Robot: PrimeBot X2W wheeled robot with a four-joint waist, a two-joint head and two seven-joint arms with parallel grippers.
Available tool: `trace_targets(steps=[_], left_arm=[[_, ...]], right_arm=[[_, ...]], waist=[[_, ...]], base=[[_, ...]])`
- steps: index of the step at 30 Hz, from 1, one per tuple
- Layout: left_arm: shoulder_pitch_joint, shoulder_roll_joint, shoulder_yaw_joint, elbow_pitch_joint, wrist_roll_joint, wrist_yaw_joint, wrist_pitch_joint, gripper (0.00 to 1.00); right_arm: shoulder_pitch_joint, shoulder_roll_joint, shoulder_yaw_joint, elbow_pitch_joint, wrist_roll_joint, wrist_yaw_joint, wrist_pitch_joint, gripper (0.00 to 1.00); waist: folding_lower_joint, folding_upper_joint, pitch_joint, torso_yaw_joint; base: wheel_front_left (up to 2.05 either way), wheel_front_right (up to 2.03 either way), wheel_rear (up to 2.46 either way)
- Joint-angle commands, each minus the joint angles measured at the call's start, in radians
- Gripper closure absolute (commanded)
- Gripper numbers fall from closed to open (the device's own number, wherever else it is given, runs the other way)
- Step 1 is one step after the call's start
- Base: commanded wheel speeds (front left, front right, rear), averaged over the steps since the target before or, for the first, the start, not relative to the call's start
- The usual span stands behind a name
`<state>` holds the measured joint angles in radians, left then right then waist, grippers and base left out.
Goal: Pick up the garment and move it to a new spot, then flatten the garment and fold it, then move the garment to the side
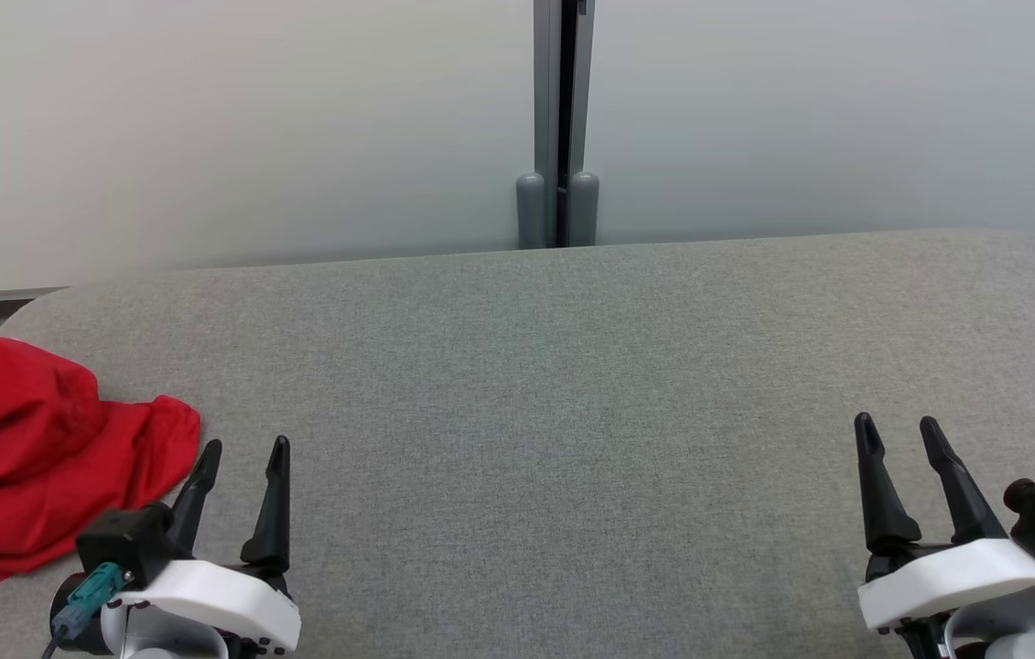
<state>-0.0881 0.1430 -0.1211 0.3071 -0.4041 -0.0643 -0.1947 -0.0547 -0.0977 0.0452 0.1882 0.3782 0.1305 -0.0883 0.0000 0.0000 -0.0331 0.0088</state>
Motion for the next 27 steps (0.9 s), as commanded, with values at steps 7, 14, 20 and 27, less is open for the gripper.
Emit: trace_targets(steps=[7,14,20,27], left_arm=[[-0.008,0.006,-0.007,0.024,0.072,0.012,-0.021,0.0],[-0.01,0.004,-0.008,0.04,0.12,0.013,-0.036,0.0],[-0.013,-0.002,-0.007,0.057,0.152,0.013,-0.046,0.0],[-0.014,-0.006,-0.012,0.078,0.191,0.013,-0.06,0.0]], right_arm=[[0.008,-0.002,0.006,-0.006,-0.076,0.0,-0.009,0.0],[0.011,-0.001,0.01,-0.005,-0.126,0.0,-0.014,0.0],[0.014,0.001,0.011,-0.001,-0.157,0.0,-0.019,0.0],[0.019,0.009,0.007,0.002,-0.183,0.0,-0.015,0.0]], waist=[[0.0,0.0,-0.002,0.003],[0.0,0.0,-0.003,0.005],[0.0,0.0,-0.006,0.006],[0.0,0.0,-0.01,0.006]], base=[[0.0,0.0,0.0],[0.0,0.0,0.0],[0.0,0.0,0.0],[0.0,0.0,0.0]])
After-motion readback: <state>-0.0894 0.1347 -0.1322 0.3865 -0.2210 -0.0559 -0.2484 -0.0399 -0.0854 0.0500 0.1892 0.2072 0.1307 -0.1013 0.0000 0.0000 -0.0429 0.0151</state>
